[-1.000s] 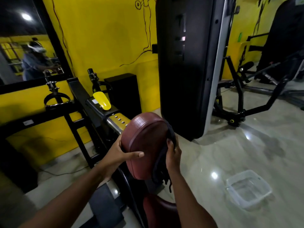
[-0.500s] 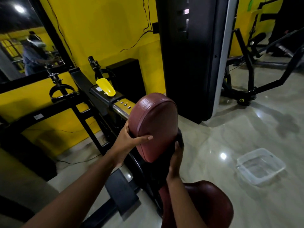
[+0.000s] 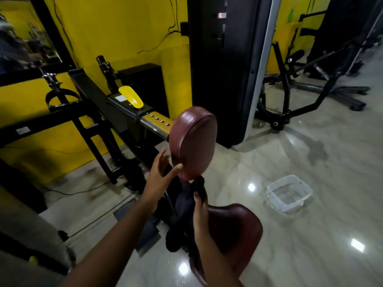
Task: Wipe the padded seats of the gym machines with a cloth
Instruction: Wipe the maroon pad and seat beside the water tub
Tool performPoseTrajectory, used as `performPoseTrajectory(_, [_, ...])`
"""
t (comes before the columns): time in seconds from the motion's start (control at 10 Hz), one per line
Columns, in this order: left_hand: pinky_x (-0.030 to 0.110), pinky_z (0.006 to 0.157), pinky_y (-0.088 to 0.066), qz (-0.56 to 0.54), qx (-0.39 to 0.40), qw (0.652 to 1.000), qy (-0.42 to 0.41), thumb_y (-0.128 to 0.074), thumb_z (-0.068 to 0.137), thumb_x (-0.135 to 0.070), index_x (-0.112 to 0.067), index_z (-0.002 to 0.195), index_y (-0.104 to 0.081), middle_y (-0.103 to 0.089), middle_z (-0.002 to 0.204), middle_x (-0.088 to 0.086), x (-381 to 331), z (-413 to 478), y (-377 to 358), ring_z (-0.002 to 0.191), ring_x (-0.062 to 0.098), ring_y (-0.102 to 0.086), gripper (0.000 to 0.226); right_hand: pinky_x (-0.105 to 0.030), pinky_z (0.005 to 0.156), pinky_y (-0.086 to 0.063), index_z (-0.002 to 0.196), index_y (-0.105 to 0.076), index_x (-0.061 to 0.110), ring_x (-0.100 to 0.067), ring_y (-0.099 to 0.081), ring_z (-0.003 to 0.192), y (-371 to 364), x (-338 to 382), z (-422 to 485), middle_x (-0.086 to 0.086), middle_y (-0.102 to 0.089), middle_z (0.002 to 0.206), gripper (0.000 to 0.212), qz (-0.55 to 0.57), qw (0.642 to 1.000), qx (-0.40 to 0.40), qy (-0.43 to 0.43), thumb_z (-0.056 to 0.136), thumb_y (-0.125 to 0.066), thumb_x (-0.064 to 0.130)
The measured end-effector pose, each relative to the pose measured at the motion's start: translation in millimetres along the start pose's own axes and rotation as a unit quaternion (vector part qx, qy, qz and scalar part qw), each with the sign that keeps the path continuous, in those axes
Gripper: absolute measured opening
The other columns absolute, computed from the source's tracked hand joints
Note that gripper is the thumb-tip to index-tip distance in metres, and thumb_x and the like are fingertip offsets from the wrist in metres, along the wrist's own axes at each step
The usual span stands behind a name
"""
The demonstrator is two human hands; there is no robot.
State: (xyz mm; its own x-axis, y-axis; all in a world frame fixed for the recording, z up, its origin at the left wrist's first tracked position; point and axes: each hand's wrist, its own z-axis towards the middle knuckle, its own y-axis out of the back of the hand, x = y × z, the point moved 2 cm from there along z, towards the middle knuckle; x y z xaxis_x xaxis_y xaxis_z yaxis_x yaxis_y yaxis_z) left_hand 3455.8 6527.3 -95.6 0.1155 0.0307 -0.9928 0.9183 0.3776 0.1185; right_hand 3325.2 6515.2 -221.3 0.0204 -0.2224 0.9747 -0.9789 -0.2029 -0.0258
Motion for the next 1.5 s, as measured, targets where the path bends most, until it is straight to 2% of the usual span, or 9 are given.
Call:
performPoseTrajectory(0.1, [0.027, 0.103, -0.03, -0.055, -0.064, 0.991, 0.104, -0.049, 0.092, -0.04, -0.023, 0.142, -0.035, -0.039, 0.146, -0.001, 23.1, -44.9, 10.7, 0.135, 0.016, -0.036, 0.055, -0.027, 0.103, -0.033, 0.109, -0.048, 0.026, -0.025, -0.05, 0.115, -4.8, 36.6, -33.9, -0.003, -0.055, 0.124, 0.023, -0.006, 1.0, -0.018, 0.016, 0.092, -0.05, 0.042])
performPoseTrajectory(0.3, [0.036, 0.105, -0.036, -0.034, -0.023, 0.988, 0.151, -0.041, 0.091, -0.058, -0.02, 0.133, -0.05, -0.057, 0.13, 0.005, 59.3, -110.9, -11.6, 0.123, 0.018, -0.05, 0.058, -0.03, 0.113, -0.029, 0.138, -0.038, 0.031, -0.008, -0.039, 0.13, -23.8, 42.9, -54.9, 0.001, -0.042, 0.144, 0.043, -0.127, 0.98, 0.141, 0.056, 0.096, -0.046, 0.036])
performPoseTrajectory(0.4, [0.036, 0.113, -0.027, -0.506, -0.049, 0.851, 0.132, -0.033, 0.097, -0.05, -0.002, 0.145, -0.03, -0.041, 0.139, 0.03, 34.3, -115.6, -18.9, 0.131, 0.029, -0.045, 0.067, -0.015, 0.103, -0.027, 0.144, -0.031, 0.015, -0.004, -0.034, 0.126, -29.8, 83.1, -60.1, 0.005, -0.037, 0.14, 0.043, -0.219, 0.922, 0.293, 0.126, 0.101, -0.033, 0.019])
performPoseTrajectory(0.5, [0.036, 0.094, -0.05, -0.337, -0.193, 0.916, 0.103, -0.048, 0.089, -0.045, -0.006, 0.132, -0.052, -0.066, 0.117, 0.019, 31.0, -101.9, -32.8, 0.105, 0.025, -0.066, 0.058, -0.015, 0.104, -0.028, 0.14, -0.039, 0.015, -0.002, -0.037, 0.127, -13.6, 111.7, -42.2, 0.006, -0.041, 0.139, 0.042, -0.232, 0.878, 0.372, 0.19, 0.098, -0.042, 0.015])
performPoseTrajectory(0.8, [0.042, 0.095, -0.049, -0.269, -0.419, 0.866, 0.042, -0.072, 0.076, -0.041, -0.024, 0.129, -0.052, -0.066, 0.117, 0.008, -25.9, -60.2, -60.8, 0.104, 0.025, -0.063, 0.06, -0.014, 0.094, -0.037, 0.112, -0.065, 0.022, -0.004, -0.051, 0.111, 51.2, 266.4, 43.7, 0.008, -0.061, 0.114, 0.03, -0.296, 0.714, 0.328, 0.543, 0.09, -0.049, 0.034])
performPoseTrajectory(1.0, [0.048, 0.104, -0.04, -0.014, -0.478, 0.878, -0.006, -0.056, 0.073, -0.067, -0.035, 0.138, -0.037, -0.048, 0.137, 0.0, -96.7, 1.3, -91.8, 0.126, 0.022, -0.047, 0.075, -0.03, 0.078, -0.037, 0.106, -0.062, 0.012, -0.028, -0.055, 0.104, 4.8, 272.6, 122.5, -0.012, -0.062, 0.109, 0.062, -0.434, 0.692, 0.285, 0.5, 0.091, -0.017, 0.051])
performPoseTrajectory(1.2, [0.054, 0.109, -0.022, 0.231, -0.481, 0.837, 0.119, -0.04, 0.086, -0.064, -0.039, 0.145, -0.021, -0.03, 0.149, 0.002, -127.1, 47.4, -110.8, 0.136, 0.031, -0.026, 0.067, -0.037, 0.065, -0.038, 0.087, -0.062, 0.01, -0.03, -0.06, 0.088, 0.9, 267.3, 137.5, -0.012, -0.068, 0.092, 0.038, -0.377, 0.757, 0.289, 0.448, 0.097, -0.033, 0.031])
performPoseTrajectory(1.4, [0.049, 0.099, -0.039, 0.09, -0.478, 0.855, 0.179, -0.044, 0.078, -0.07, -0.021, 0.115, -0.058, -0.059, 0.121, 0.008, -106.9, 60.2, -76.3, 0.116, 0.032, -0.049, 0.062, -0.033, 0.058, -0.028, 0.071, -0.05, 0.015, -0.034, -0.058, 0.077, -0.3, 268.5, 131.4, -0.014, -0.063, 0.077, 0.038, -0.375, 0.723, 0.264, 0.516, 0.086, -0.024, 0.038])
performPoseTrajectory(1.5, [0.05, 0.098, -0.037, 0.209, -0.48, 0.84, 0.141, -0.039, 0.079, -0.073, -0.025, 0.117, -0.059, -0.058, 0.12, 0.004, -112.2, 62.7, -87.7, 0.117, 0.031, -0.048, 0.064, -0.038, 0.059, -0.037, 0.079, -0.06, 0.011, -0.034, -0.06, 0.08, -0.3, 268.0, 133.8, -0.014, -0.067, 0.083, 0.046, -0.359, 0.734, 0.262, 0.514, 0.091, -0.026, 0.039])
